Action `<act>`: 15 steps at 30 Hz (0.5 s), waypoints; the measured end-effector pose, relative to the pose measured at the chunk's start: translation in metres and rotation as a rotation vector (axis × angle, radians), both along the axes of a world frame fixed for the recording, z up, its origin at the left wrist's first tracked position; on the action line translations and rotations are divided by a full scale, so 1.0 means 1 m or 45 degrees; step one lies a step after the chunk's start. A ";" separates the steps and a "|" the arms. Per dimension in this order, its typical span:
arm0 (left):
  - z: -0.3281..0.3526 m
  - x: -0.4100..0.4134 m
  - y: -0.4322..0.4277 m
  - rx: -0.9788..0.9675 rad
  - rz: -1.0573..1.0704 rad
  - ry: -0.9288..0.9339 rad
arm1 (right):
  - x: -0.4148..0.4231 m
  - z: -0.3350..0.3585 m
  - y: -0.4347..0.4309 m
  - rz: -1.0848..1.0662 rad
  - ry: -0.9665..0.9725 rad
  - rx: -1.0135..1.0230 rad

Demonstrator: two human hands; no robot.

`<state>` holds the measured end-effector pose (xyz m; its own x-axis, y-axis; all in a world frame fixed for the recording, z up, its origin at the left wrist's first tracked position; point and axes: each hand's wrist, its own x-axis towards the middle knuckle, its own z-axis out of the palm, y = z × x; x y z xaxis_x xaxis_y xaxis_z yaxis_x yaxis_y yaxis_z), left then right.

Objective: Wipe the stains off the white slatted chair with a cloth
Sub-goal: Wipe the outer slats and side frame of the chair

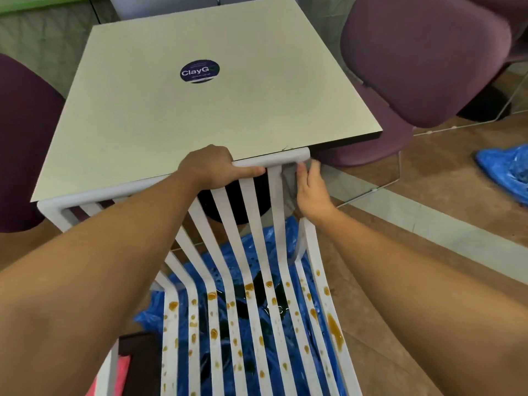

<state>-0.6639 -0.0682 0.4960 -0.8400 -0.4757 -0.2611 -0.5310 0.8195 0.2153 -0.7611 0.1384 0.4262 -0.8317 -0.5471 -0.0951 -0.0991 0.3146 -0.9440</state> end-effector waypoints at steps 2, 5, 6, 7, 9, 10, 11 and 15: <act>-0.001 0.000 0.001 0.002 -0.001 -0.016 | 0.013 -0.027 0.021 0.043 -0.085 0.154; -0.001 -0.001 0.001 -0.003 -0.004 -0.017 | 0.033 -0.072 0.058 0.101 -0.159 0.313; -0.001 -0.001 0.001 -0.006 -0.005 -0.016 | 0.039 -0.084 0.069 0.117 -0.185 0.344; -0.001 -0.001 0.001 -0.010 -0.008 -0.016 | 0.044 -0.093 0.079 0.137 -0.216 0.387; -0.002 0.000 0.000 -0.019 -0.008 -0.011 | 0.054 -0.104 0.093 0.172 -0.294 0.492; -0.002 0.000 0.001 -0.027 -0.010 -0.009 | 0.057 -0.106 0.097 0.176 -0.335 0.538; -0.003 0.000 0.002 -0.043 -0.012 -0.007 | 0.058 -0.106 0.099 0.179 -0.366 0.571; -0.003 0.004 0.005 -0.185 -0.027 0.013 | 0.050 -0.091 0.092 0.228 -0.439 0.609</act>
